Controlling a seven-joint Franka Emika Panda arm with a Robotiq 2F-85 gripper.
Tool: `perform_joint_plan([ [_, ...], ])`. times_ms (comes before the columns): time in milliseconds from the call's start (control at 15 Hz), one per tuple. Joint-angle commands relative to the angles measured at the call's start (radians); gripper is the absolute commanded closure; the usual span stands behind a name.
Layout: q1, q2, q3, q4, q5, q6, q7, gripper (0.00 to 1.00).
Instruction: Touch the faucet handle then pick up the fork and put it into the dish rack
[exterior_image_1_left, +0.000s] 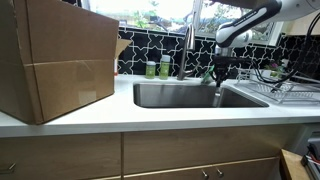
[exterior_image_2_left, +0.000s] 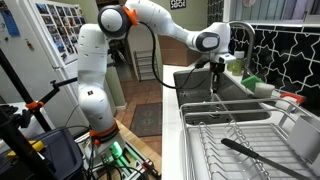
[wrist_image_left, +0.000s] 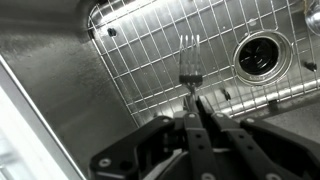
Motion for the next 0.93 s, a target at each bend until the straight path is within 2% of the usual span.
perform_joint_plan([
  [0, -0.024, -0.023, 0.021, -0.016, -0.016, 0.004, 0.007, 0.93],
  [533, -0.025, -0.061, 0.02, -0.056, -0.021, 0.017, 0.012, 0.94],
  [867, -0.021, -0.161, -0.011, -0.109, -0.111, 0.022, 0.102, 0.94],
])
